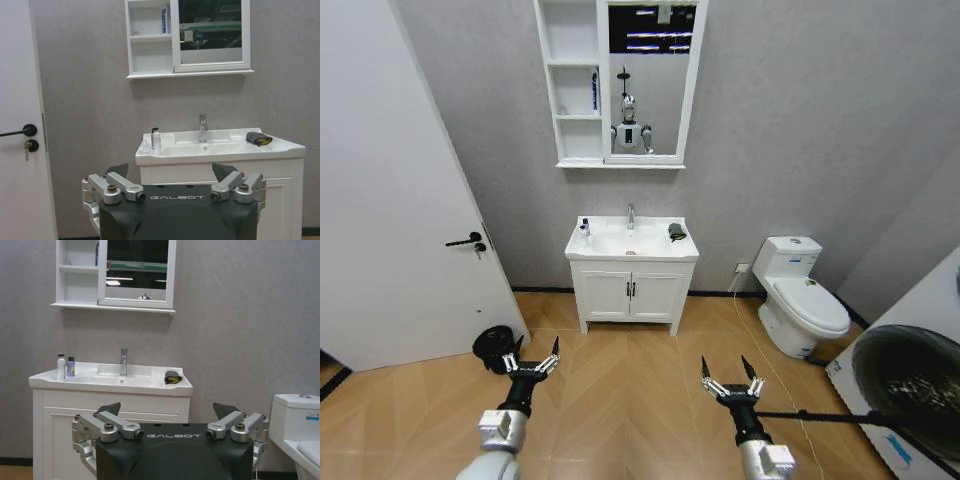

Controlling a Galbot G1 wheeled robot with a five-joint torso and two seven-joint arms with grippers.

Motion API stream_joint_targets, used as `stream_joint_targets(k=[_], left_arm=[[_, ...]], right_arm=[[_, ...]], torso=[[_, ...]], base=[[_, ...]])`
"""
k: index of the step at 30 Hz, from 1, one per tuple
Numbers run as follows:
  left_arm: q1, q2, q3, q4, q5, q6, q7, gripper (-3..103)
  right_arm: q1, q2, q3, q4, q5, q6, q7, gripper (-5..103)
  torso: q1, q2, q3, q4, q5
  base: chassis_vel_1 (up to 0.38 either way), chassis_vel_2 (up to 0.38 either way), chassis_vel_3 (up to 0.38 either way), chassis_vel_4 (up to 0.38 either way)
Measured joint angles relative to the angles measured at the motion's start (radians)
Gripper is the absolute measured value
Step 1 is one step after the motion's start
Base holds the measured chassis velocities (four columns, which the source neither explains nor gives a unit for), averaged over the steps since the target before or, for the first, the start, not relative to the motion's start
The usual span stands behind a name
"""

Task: Move facial cleanser and shampoo from washbasin to cabinet, then wipe washbasin with towel.

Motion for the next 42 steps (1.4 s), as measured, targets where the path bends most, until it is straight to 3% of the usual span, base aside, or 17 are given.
stream_joint_targets(k=[15,42], left_arm=[[0.006,-0.016,0.006,-0.017,0.006,-0.035,0.001,94],[-0.010,-0.021,0.033,0.032,0.032,-0.043,0.013,94]], right_arm=[[-0.005,0.001,-0.003,0.041,0.011,0.003,-0.002,100],[-0.002,0.002,-0.005,0.022,0.024,0.033,-0.009,100]], torso=[[0.000,0.000,0.000,0.0001,-0.0001],[0.000,0.000,0.000,0.0000,-0.0002]], base=[[-0.031,0.033,0.032,-0.031],[-0.270,0.275,0.277,-0.285]])
